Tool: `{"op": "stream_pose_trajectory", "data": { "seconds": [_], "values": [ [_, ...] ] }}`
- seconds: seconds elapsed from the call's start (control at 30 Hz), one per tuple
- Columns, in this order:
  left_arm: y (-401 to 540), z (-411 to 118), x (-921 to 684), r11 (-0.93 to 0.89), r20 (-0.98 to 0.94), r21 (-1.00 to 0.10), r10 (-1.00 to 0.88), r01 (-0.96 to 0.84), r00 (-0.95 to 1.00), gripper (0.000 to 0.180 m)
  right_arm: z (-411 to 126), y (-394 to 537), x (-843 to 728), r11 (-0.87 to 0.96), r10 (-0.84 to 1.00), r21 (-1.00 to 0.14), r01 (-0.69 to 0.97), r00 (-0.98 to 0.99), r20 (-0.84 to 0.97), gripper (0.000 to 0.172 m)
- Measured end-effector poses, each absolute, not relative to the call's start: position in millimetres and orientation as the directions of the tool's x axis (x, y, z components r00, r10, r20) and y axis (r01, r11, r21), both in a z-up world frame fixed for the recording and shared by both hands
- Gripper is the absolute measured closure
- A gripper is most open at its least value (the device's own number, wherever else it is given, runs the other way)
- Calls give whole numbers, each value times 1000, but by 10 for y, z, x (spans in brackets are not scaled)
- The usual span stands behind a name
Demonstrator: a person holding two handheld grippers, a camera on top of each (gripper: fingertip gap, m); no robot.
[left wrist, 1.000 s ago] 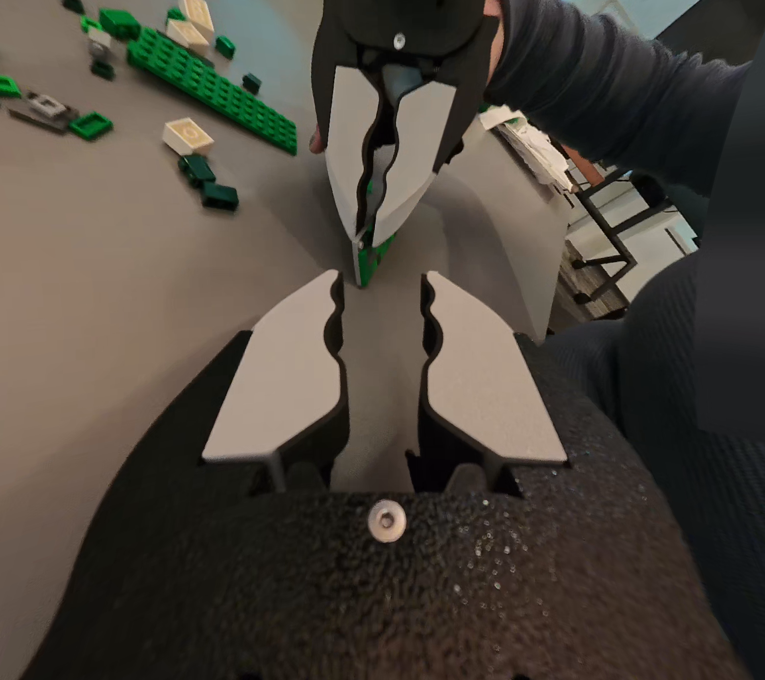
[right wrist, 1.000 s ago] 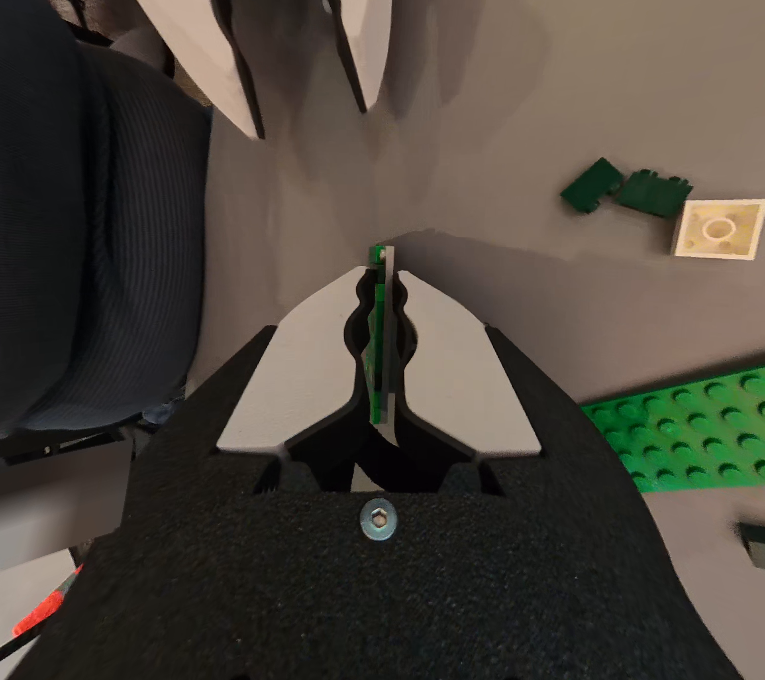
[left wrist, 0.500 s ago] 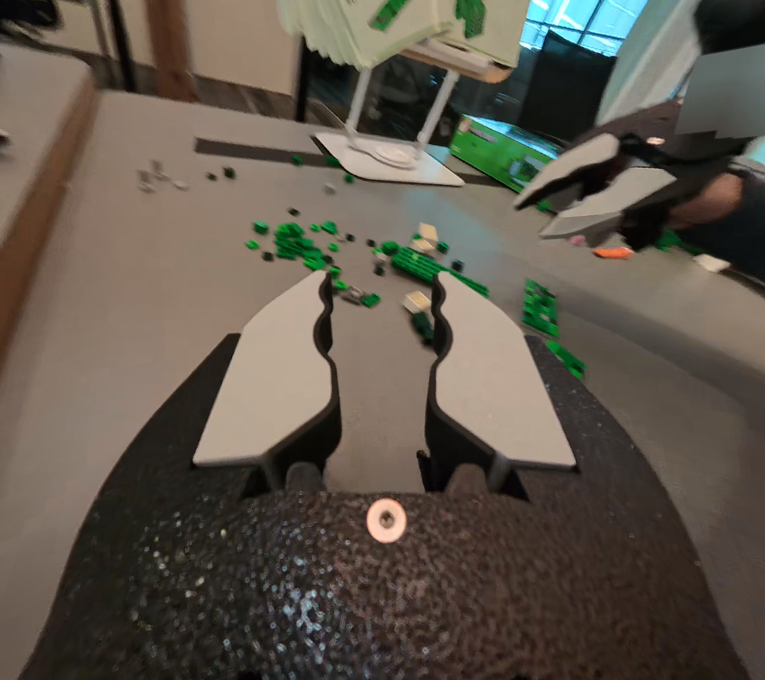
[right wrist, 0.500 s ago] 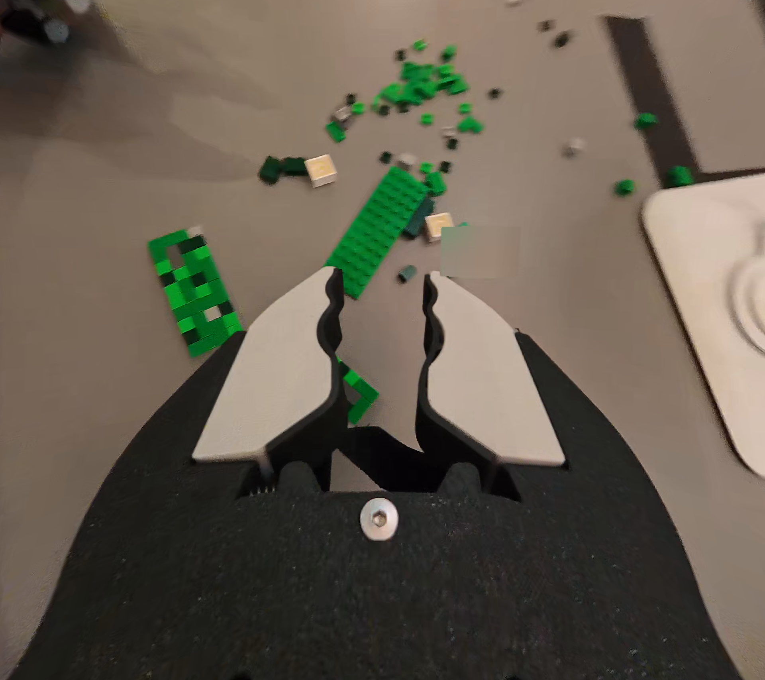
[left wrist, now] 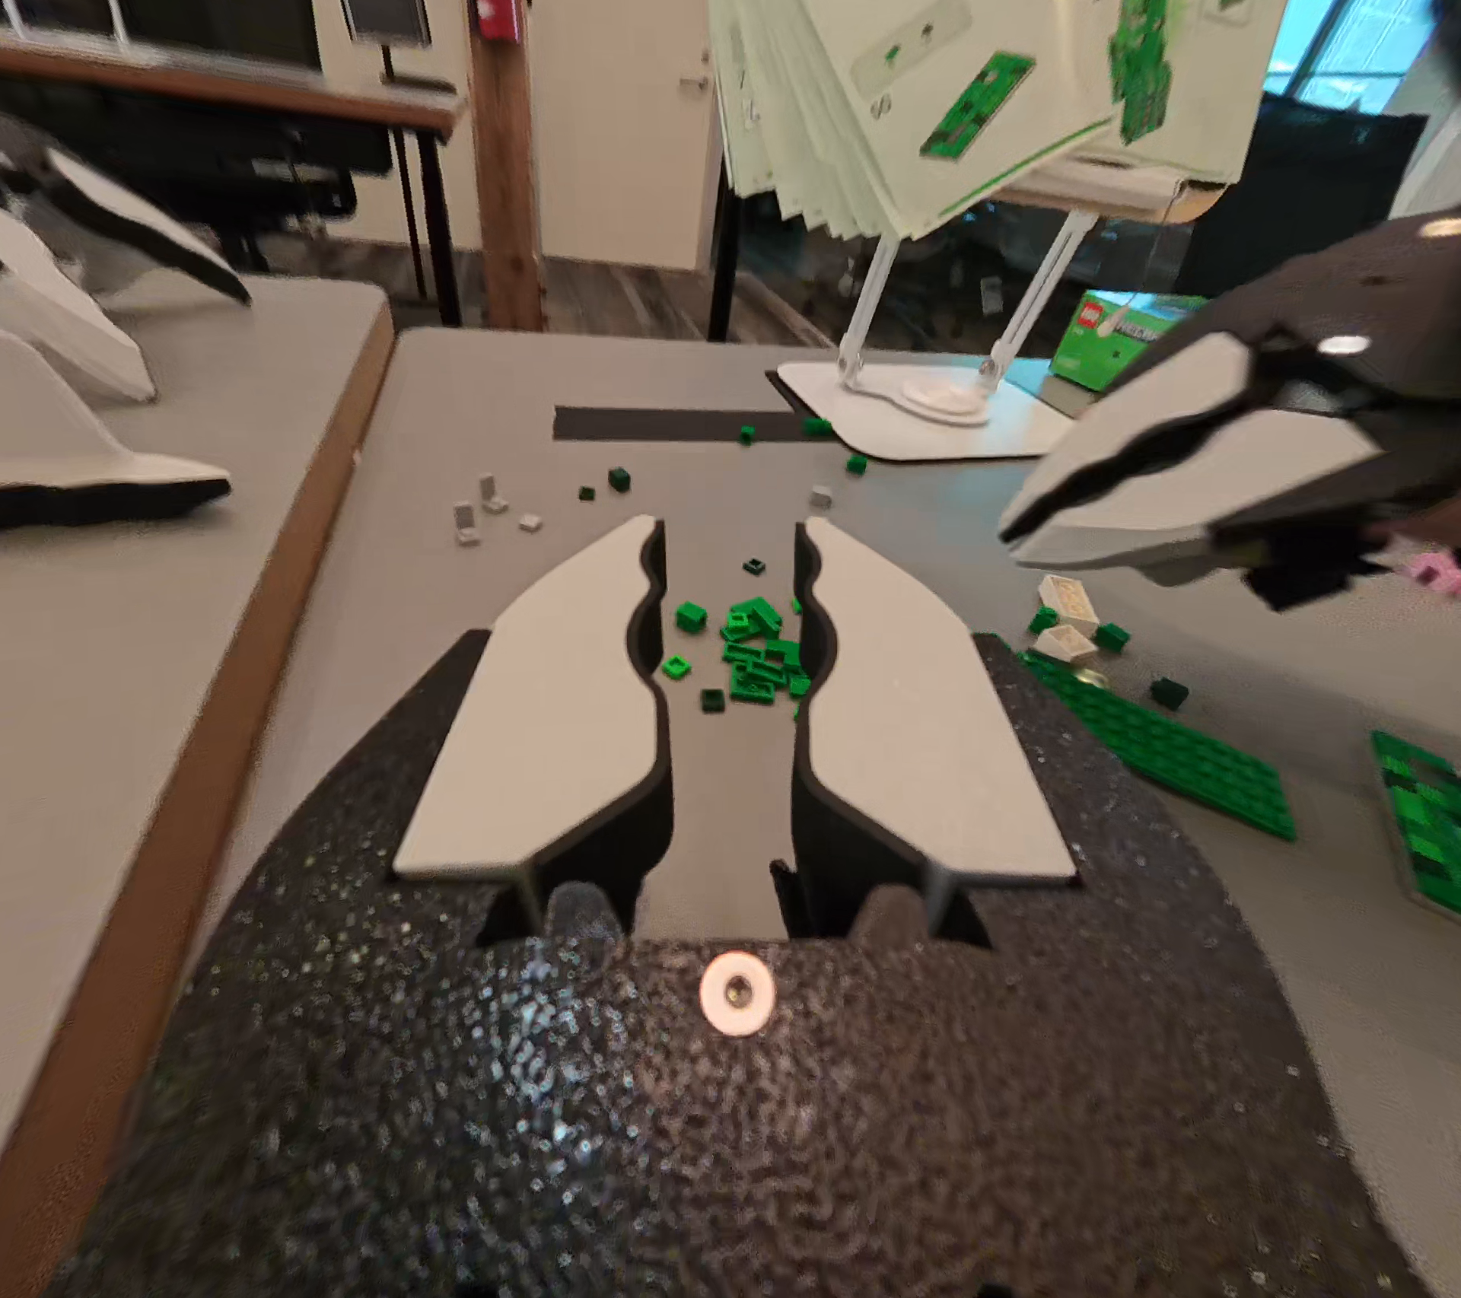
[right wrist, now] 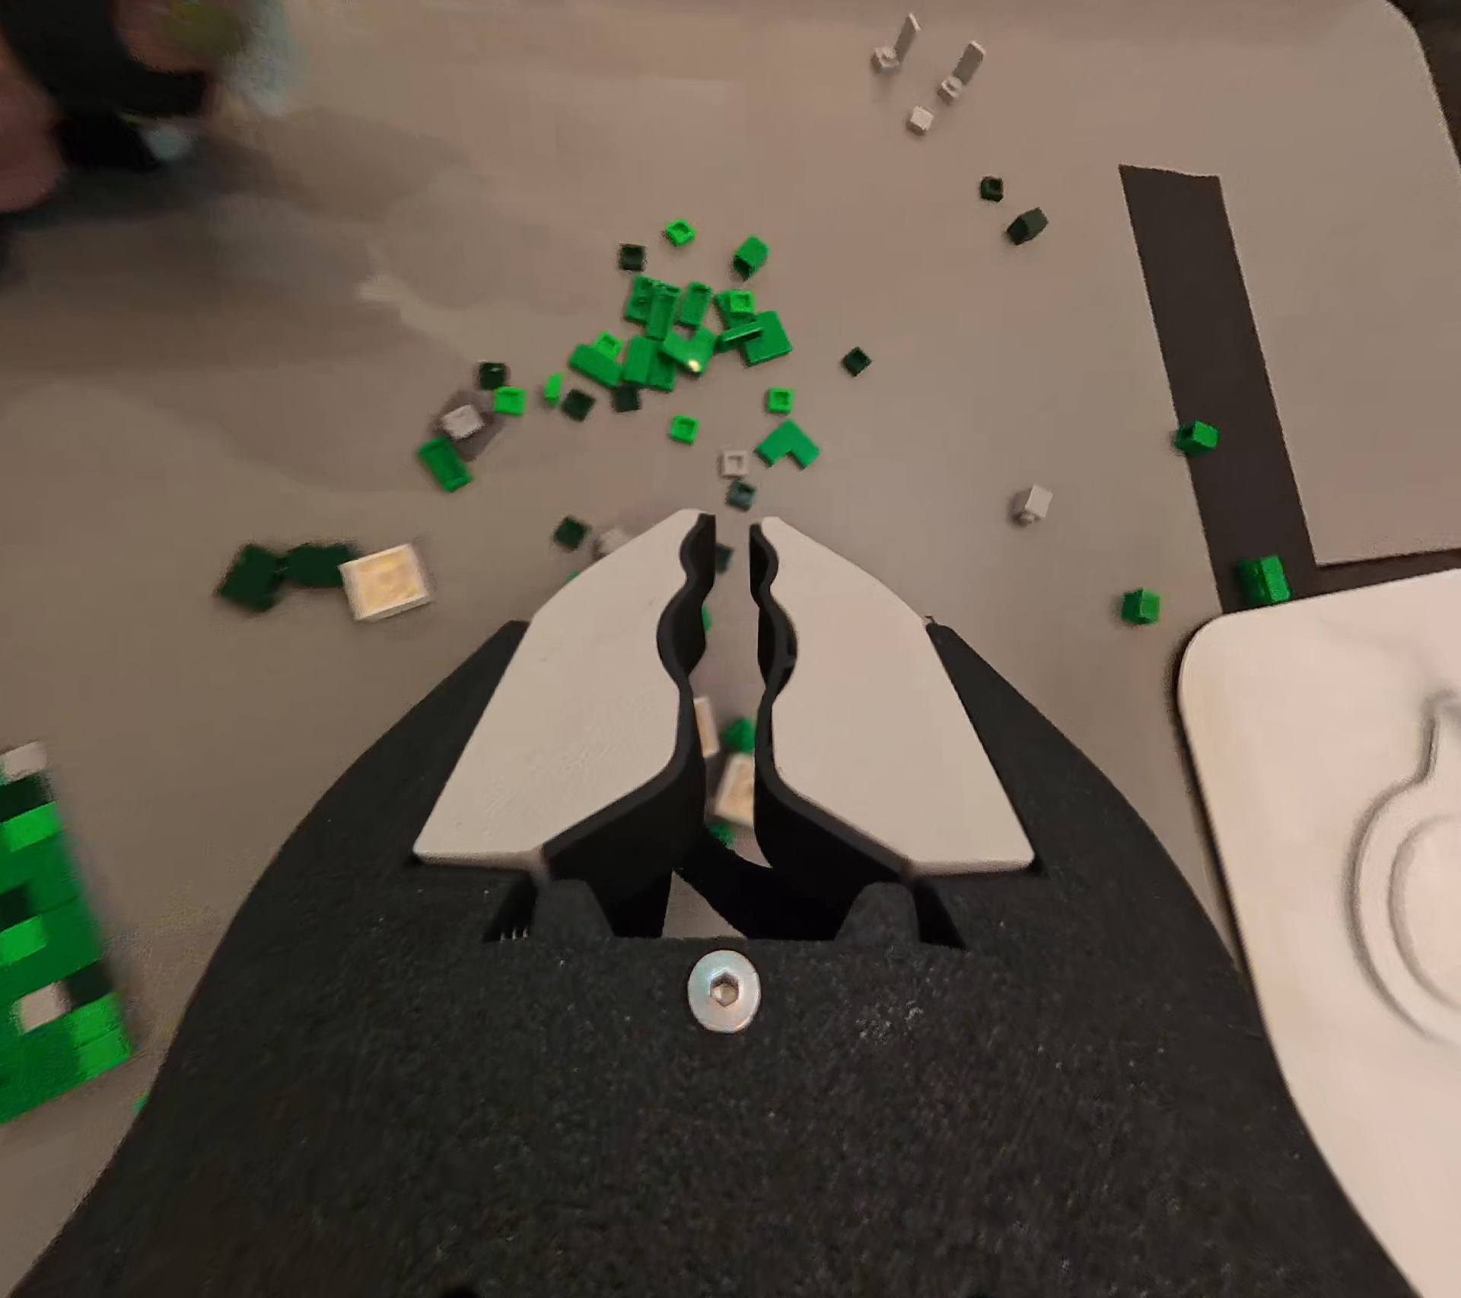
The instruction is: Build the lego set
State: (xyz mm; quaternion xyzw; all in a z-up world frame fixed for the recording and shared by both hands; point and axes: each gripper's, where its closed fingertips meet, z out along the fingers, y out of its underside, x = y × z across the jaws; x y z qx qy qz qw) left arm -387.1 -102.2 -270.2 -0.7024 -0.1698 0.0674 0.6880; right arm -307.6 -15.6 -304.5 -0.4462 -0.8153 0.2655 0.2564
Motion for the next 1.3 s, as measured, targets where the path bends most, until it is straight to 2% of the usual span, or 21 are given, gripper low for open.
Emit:
{"op": "stream_pose_trajectory", "data": {
  "seconds": [0.1, 0.17, 0.3, 0.43, 0.57, 0.63, 0.73, 0.9, 1.07, 1.2, 1.3],
  "values": [
    [-1220, -2572, -3959, 77, 89, -995, 391, 64, 916, 151, -3197, -62, -3317, 476, 850, -636, 608, -505, 153, 164],
    [-1350, -2469, -4063, 136, 89, -990, 451, 29, 888, 151, -3234, -170, -3404, 469, 818, -662, 585, -571, 75, 161],
    [-1460, -2395, -4172, 210, 129, -977, 475, 30, 871, 152, -3223, -500, -3563, 462, 777, -682, 566, -629, 5, 159],
    [-1445, -2452, -4207, 212, 169, -974, 459, 78, 872, 153, -3295, -427, -3733, 546, 793, -587, 598, -595, 131, 161],
    [-1436, -2459, -4201, 214, 178, -973, 450, 88, 875, 154, -3230, -360, -3593, 508, 784, -578, 639, -621, 4, 159],
    [-1421, -2453, -4178, 219, 179, -972, 440, 88, 880, 154, -3223, -185, -3496, 560, 780, -535, 632, -620, 83, 159],
    [-1361, -2473, -4129, 202, 170, -975, 420, 91, 891, 155, -3235, -268, -3186, 633, 688, -503, 588, -726, 17, 160],
    [-1275, -2496, -4043, 167, 137, -983, 395, 76, 909, 156, -3354, -109, -2974, 738, 636, -370, 564, -765, 104, 160],
    [-1242, -2518, -4028, 157, 145, -983, 382, 90, 913, 156, -3435, -25, -3072, 719, 665, -369, 589, -737, 118, 160],
    [-1243, -2522, -4024, 156, 150, -983, 377, 96, 914, 156, -3522, -109, -3096, 673, 683, -380, 635, -731, -11, 156],
    [-1230, -2528, -4021, 152, 149, -983, 372, 99, 916, 157, -3562, -101, -3120, 681, 678, -360, 638, -735, -19, 154]
  ]
}}
